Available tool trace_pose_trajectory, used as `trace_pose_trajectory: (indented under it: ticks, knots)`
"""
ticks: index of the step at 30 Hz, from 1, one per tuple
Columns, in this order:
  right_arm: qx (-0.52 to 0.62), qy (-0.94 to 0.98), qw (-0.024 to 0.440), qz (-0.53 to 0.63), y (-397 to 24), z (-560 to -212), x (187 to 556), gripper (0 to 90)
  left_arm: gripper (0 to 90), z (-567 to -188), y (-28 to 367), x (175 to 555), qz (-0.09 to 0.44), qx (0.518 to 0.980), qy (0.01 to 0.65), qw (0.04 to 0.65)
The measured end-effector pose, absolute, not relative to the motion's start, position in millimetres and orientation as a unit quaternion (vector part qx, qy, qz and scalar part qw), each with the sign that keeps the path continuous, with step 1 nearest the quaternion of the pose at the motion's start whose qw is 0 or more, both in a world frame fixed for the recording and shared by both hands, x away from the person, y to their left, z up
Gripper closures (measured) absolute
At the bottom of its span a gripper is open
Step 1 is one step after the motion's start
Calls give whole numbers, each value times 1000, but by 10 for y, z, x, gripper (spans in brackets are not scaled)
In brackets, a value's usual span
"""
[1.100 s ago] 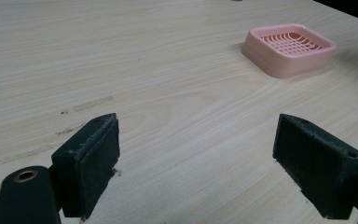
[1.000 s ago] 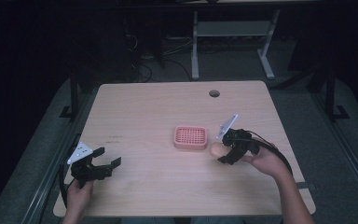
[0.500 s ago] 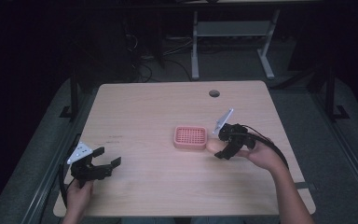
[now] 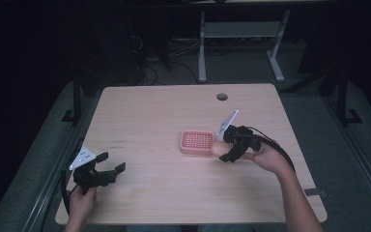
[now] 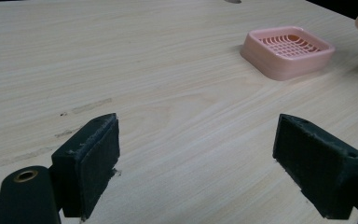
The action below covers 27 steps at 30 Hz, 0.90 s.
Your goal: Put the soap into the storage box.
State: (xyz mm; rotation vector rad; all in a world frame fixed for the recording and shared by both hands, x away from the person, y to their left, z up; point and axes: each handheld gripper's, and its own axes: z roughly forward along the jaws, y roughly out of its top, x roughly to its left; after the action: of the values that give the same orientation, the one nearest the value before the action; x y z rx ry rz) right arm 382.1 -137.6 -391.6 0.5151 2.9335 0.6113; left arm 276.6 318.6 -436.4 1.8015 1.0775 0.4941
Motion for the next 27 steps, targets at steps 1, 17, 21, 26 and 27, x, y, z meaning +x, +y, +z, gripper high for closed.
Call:
trace_pose_trajectory:
  ticks: [1,17,21,26,27]
  knots:
    - [168,964,51,200,-1369,-3913,3826,321,143,-4364,3187,2765,202,736,440,473]
    - [157,965,54,203,-1233,-3820,3939,320,143,-4359,3192,2763,203,734,440,476]
    - [154,965,58,206,-1194,-3779,3977,321,143,-4359,3193,2763,203,734,440,475]
    - [156,964,56,206,-1168,-3770,4016,321,143,-4360,3191,2764,203,733,441,476]
    - [156,964,56,206,-1168,-3770,4016,321,143,-4360,3191,2764,203,733,441,476]
